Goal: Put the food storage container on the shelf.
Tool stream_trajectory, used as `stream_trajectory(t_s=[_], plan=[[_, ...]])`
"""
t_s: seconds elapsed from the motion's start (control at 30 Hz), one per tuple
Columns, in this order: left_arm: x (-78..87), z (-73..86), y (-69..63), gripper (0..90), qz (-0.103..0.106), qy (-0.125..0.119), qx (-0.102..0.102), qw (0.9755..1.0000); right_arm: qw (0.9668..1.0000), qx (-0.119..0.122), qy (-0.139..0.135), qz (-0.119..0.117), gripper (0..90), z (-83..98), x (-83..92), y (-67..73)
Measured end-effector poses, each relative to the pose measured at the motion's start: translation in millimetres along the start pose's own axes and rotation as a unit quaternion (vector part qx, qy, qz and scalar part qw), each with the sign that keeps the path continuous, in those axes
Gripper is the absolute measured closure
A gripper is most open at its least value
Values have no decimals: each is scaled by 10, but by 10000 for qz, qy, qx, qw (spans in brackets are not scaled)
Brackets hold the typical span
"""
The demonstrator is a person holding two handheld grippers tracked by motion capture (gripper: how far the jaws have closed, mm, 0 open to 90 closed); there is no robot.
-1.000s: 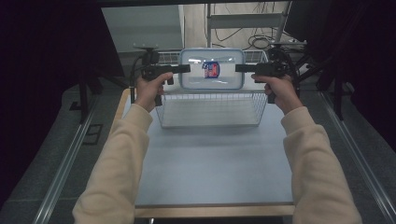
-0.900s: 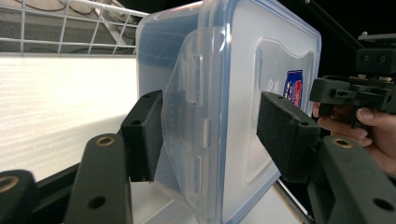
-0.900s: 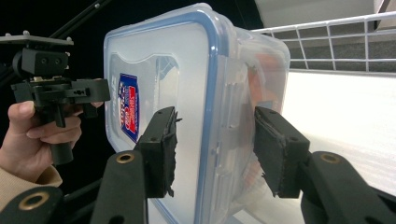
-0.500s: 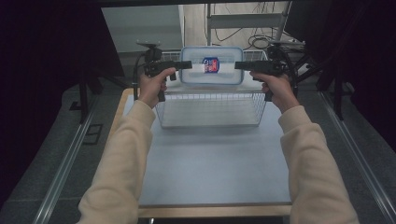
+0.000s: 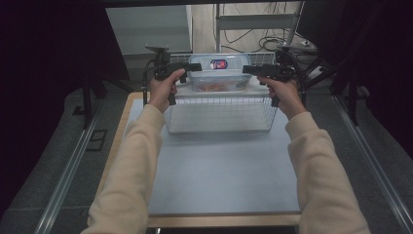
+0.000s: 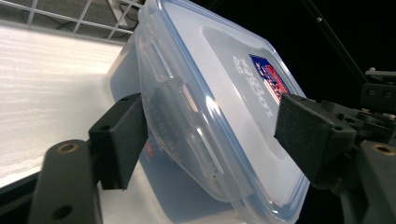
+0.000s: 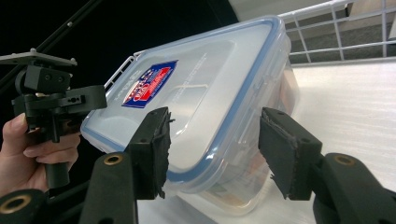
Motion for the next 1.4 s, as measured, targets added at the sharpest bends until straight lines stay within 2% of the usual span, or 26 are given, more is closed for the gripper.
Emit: stream_trajectory(t_s=[0.23, 0.37, 0.47, 0.6, 0.67, 0.77, 0.87, 0.93, 1.0, 1.07, 1.13, 1.27, 1.4], plan=[[-46, 34, -50, 168, -257, -84, -281, 9992, 9997, 155, -181, 105, 391, 2, 14, 45], [-52, 41, -59, 146, -279, -88, -317, 9991, 9986, 406, -238, 233, 350, -10, 65, 62], [-78, 52, -72, 103, -350, -68, -397, 9986, 9985, 400, -273, 272, 341, -20, 90, 45], [-98, 60, -36, 54, -322, 87, -268, 9991, 9981, 476, -274, 292, 341, 0, 100, 42], [-89, 52, -19, 45, -323, 63, -206, 9992, 9979, 493, -303, 282, 340, 18, 99, 41], [-66, 42, -14, 40, -386, 36, -223, 9990, 9983, 469, -230, 266, 326, 43, 97, 29], [-12, 30, -21, 39, -397, -15, -235, 9989, 9983, 472, -243, 258, 324, 40, 110, 34], [43, 29, -23, 39, -486, -38, -323, 9983, 9981, 512, -239, 247, 321, 38, 125, 48], [93, 37, -41, 40, -416, -73, -305, 9986, 9979, 550, -229, 263, 316, 36, 149, 65], [157, 67, -71, 40, -390, -93, -383, 9985, 9977, 580, -232, 260, 310, 35, 180, 81], [221, 113, -95, 41, -425, -92, -497, 9978, 9974, 631, -248, 240, 306, 38, 213, 107], [383, 249, -126, 44, -354, -158, -628, 9973, 9964, 786, -239, 229, 288, 86, 321, 167], [535, 457, -138, 53, -267, -168, -809, 9962, 9960, 842, -180, 228, 273, 175, 445, 196]])
Point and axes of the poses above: each handheld gripper's, and its own axes: x roughly backward along the jaws, z roughly out of its underside, y roughly to its left, the point moved 8 cm from there along -x, roughly forward along the jaws, and after that the axes turned 13 degrees about x, right-handed, at the moved point
